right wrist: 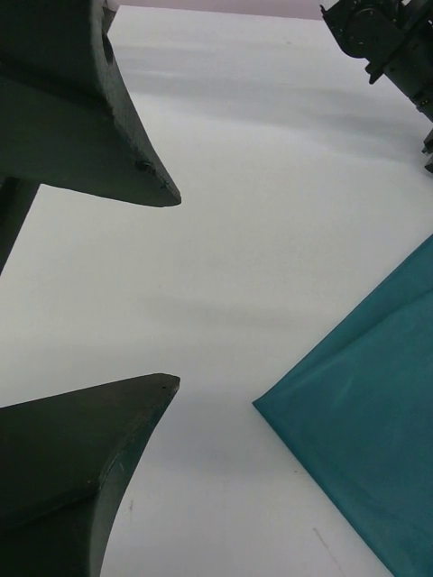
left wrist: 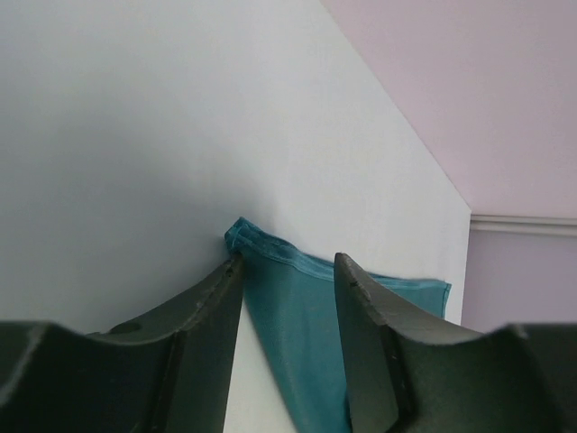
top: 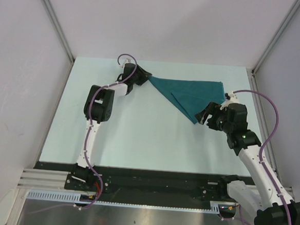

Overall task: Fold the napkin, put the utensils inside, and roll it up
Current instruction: Fold the napkin

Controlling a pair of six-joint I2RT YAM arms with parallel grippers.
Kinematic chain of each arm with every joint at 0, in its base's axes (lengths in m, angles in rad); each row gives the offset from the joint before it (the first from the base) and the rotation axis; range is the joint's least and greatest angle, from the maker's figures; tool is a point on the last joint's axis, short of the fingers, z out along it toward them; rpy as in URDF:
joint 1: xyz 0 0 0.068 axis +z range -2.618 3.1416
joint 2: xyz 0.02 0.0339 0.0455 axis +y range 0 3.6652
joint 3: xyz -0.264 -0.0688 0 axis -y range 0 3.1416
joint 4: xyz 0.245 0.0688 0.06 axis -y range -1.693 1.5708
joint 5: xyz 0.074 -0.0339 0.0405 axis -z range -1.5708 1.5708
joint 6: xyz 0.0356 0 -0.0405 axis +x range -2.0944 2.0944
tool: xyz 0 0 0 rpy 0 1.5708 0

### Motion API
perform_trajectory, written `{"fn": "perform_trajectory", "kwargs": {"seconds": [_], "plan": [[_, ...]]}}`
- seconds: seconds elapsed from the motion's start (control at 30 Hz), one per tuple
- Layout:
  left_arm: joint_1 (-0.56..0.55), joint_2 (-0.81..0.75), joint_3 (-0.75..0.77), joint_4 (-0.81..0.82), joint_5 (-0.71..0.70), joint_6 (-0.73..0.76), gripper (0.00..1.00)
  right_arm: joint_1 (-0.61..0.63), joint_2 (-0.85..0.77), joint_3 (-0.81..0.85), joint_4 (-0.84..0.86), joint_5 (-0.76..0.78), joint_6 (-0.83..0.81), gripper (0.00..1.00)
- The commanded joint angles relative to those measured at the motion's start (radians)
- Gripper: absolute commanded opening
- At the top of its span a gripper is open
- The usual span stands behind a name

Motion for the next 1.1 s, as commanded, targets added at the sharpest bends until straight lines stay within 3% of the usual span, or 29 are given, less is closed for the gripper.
{"fn": "perform_trajectory", "kwargs": {"seconds": [0.0,0.27,0.53,0.7,0.9,1.07], "plan": [[0.005,0.024,0.035,-0.032,-0.017,-0.046,0.46,-0.007,-0.011,0.036,-0.018,0.022,-0.003,0.8],[0.005,-0.002,0.009,-0.072,-0.05,-0.033,0.45,-0.009,-0.002,0.041,-0.015,0.016,0.0,0.8],[0.002,-0.011,0.02,-0.138,-0.085,-0.022,0.5,-0.011,-0.021,0.039,-0.029,0.027,0.003,0.8],[0.002,0.015,0.066,-0.164,-0.059,-0.017,0.37,-0.011,-0.023,0.036,-0.029,0.022,0.006,0.8],[0.002,0.033,0.103,-0.178,-0.036,0.001,0.32,-0.012,-0.04,0.036,-0.043,0.038,0.0,0.8],[0.002,0.045,0.132,-0.166,-0.007,0.027,0.19,-0.012,-0.043,0.034,-0.049,0.041,-0.006,0.8]]}}
